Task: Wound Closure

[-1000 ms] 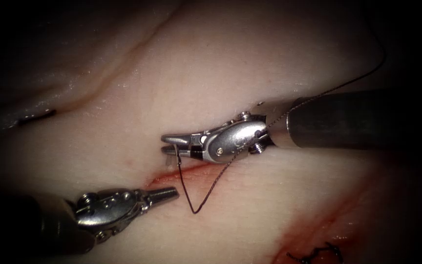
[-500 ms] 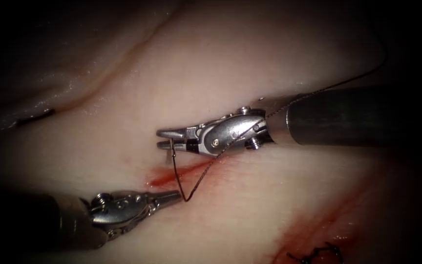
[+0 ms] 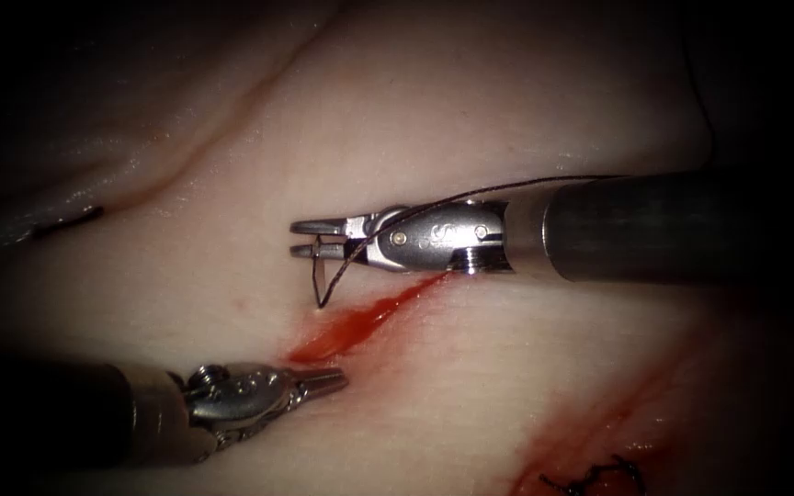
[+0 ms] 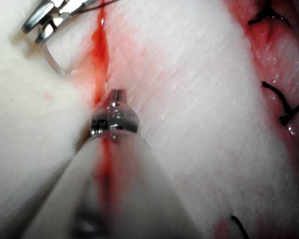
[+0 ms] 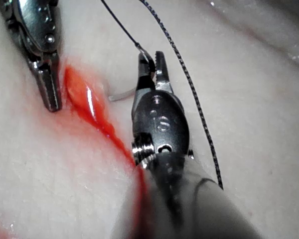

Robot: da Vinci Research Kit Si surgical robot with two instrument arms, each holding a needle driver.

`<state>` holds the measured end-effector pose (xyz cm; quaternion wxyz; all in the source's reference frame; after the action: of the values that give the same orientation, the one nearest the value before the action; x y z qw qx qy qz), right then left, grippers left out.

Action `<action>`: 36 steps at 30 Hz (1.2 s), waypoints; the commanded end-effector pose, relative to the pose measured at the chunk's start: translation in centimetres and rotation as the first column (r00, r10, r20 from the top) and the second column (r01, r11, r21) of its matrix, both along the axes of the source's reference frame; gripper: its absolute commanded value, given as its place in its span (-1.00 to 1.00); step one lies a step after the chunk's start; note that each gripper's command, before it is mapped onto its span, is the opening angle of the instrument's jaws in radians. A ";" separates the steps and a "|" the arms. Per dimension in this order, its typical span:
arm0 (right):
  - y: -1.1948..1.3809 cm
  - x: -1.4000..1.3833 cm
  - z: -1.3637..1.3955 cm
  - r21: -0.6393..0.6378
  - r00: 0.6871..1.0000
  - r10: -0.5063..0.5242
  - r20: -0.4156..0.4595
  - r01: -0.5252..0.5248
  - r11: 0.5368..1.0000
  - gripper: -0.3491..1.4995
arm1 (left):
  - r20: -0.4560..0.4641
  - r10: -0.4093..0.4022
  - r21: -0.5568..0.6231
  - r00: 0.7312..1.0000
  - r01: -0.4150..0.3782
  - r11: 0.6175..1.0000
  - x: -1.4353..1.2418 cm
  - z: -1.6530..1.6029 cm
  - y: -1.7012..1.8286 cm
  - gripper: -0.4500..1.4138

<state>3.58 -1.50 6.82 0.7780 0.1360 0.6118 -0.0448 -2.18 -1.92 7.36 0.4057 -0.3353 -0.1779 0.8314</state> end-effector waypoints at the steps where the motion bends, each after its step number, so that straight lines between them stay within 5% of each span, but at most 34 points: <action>1: -0.05 0.11 0.04 0.040 1.000 0.013 0.014 -0.014 0.999 -1.00 | 0.001 0.000 0.002 1.000 0.000 1.000 -0.05 0.05 -0.07 -0.59; 12: -0.11 0.17 0.07 0.367 0.997 0.015 0.078 -0.042 0.929 -1.00 | -0.001 0.002 0.008 1.000 -0.002 1.000 -0.05 0.01 -0.07 -0.60; 21: -0.20 0.20 0.06 0.439 0.997 -0.068 0.046 0.041 0.898 -1.00 | -0.007 0.006 0.008 1.000 -0.006 1.000 0.00 0.00 -0.06 -0.57; 26: -0.16 0.25 0.08 0.537 0.998 -0.054 -0.015 0.053 0.842 -1.00 | -0.006 0.007 0.008 1.000 -0.007 1.000 0.00 0.00 -0.06 -0.60; 36: -0.20 0.38 0.07 0.628 0.999 -0.054 0.004 0.039 0.777 -1.00 | -0.009 0.008 0.009 1.000 -0.008 1.000 0.00 0.00 -0.06 -0.60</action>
<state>3.88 -1.66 6.86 0.6934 0.4050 0.5776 0.1465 -2.13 -1.91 7.31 0.4049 -0.3300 -0.1799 0.8335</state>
